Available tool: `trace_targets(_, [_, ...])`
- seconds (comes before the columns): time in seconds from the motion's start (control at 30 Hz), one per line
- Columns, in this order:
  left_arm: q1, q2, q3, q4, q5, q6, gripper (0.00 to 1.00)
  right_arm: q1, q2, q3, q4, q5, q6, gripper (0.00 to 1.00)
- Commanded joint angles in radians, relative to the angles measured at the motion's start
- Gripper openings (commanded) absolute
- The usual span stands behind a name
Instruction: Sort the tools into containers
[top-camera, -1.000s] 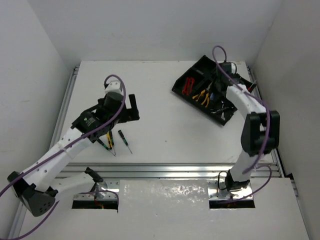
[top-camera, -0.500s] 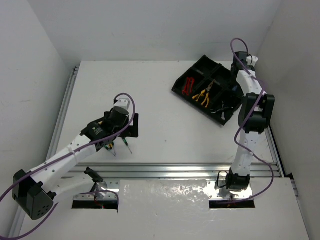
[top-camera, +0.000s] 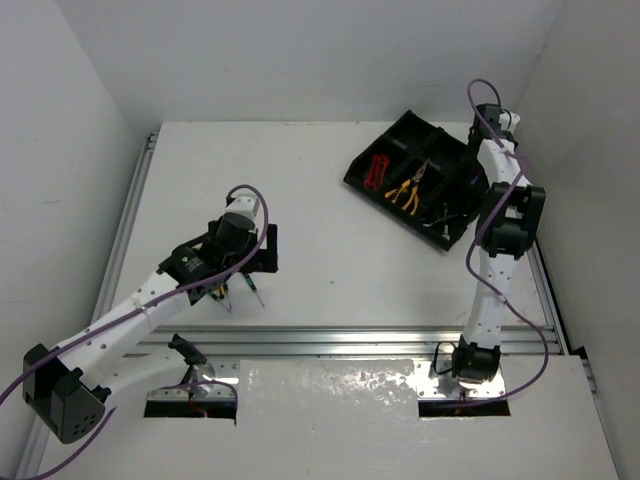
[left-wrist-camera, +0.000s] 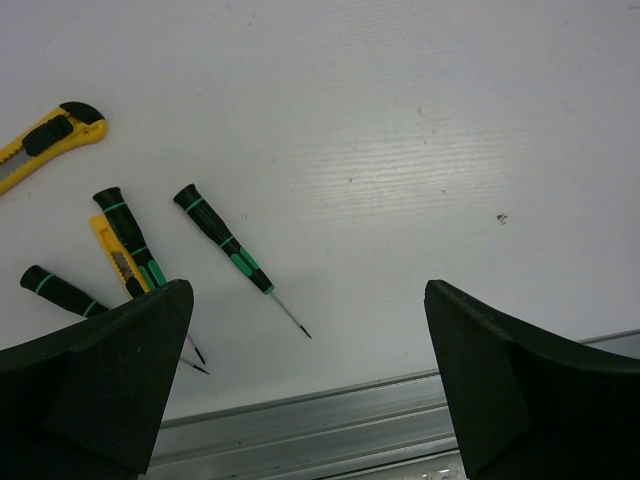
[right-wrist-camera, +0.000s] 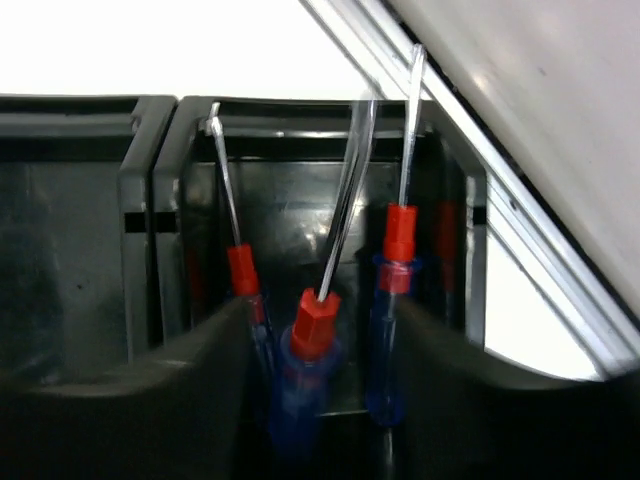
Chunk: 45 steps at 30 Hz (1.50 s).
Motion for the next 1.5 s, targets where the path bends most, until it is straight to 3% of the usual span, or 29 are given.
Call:
trace_targets(0.0, [-0.006, -0.003, 0.003, 0.026, -0.021, 0.001, 1.00, -0.002, -0.001, 0.061, 0.019, -0.013, -0.011, 0.70])
trace_targets(0.23, [0.016, 0.026, 0.024, -0.005, -0.082, -0.056, 1.00, 0.028, -0.106, 0.018, -0.004, -0.144, 0.053, 0.81])
trace_targets(0.37, [0.028, 0.009, 0.019, 0.014, -0.049, -0.217, 1.00, 0.080, -0.187, -0.025, -0.010, -0.180, 0.070, 0.93])
trace_targets(0.47, [0.030, 0.007, -0.026, 0.060, -0.032, -0.369, 1.00, 0.159, -0.314, -0.140, 0.046, -0.186, 0.053, 0.99])
trace_targets(0.6, [0.031, 0.150, -0.019, 0.074, -0.088, -0.461, 1.00, 0.300, -0.550, -0.284, 0.074, -0.225, 0.012, 0.99])
trace_targets(0.7, [0.031, 0.300, 0.024, 0.049, -0.147, -0.496, 0.95, 0.428, -0.717, -0.486, 0.106, -0.220, -0.011, 0.99])
trace_targets(0.8, [0.033, 0.433, 0.074, -0.047, -0.222, -0.597, 0.77, 0.588, -0.828, -0.638, 0.123, -0.182, -0.042, 0.99])
trace_targets(0.9, [0.033, 0.483, 0.052, -0.083, -0.257, -0.671, 0.73, 0.674, -0.954, -0.781, 0.122, -0.223, -0.028, 0.99])
trace_targets(1.17, [0.045, 0.494, -0.031, -0.012, -0.248, -0.668, 0.69, 0.775, -1.124, -1.027, 0.158, -0.302, 0.012, 0.99])
trace_targets(1.4, [0.138, 0.517, -0.101, 0.145, -0.136, -0.538, 0.49, 0.837, -1.227, -1.120, 0.175, -0.413, 0.032, 0.96])
trace_targets(1.47, [0.181, 0.527, -0.120, 0.176, -0.078, -0.518, 0.37, 0.863, -1.259, -1.128, 0.175, -0.430, 0.033, 0.95])
